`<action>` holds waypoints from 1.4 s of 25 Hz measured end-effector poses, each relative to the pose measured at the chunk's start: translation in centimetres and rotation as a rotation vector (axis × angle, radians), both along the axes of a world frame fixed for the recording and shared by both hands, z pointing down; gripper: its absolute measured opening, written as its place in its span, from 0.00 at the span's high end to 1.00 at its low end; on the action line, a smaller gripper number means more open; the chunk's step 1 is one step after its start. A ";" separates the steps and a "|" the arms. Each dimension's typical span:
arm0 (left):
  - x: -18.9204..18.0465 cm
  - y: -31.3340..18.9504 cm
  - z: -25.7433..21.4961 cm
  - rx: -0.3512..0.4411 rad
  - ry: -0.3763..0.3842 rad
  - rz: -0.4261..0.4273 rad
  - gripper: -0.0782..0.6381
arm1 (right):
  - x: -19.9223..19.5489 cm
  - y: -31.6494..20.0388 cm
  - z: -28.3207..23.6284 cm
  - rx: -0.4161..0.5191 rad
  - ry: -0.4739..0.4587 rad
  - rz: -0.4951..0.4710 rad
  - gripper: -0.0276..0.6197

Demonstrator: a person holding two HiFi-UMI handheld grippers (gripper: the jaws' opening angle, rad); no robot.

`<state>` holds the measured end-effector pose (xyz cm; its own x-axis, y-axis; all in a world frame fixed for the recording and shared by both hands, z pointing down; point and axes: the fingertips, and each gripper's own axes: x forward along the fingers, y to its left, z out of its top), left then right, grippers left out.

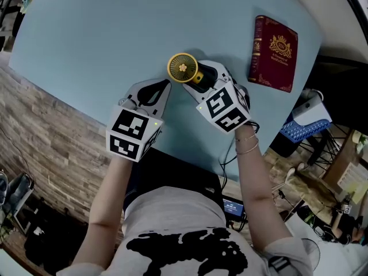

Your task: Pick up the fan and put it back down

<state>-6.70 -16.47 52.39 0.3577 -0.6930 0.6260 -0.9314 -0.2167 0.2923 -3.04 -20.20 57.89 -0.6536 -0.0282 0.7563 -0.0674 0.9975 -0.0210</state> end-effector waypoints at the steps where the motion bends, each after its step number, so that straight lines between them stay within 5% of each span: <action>1: 0.0 -0.1 -0.1 0.002 0.000 0.003 0.88 | 0.1 0.0 -0.2 -0.002 -0.010 0.013 0.56; 16: -1.4 0.4 -3.9 0.052 -0.017 0.133 0.88 | -0.9 0.3 -7.5 0.056 -0.149 0.223 0.56; 35: -3.0 -0.3 -14.2 0.290 0.000 0.166 0.88 | -2.3 2.1 -21.6 0.184 -0.442 0.428 0.56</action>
<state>-9.66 -16.74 38.23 0.4808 -0.7746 0.4109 -0.8763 -0.4399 0.1963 -5.32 -18.09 36.29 -0.8050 -0.4592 0.3758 -0.4842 0.8744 0.0311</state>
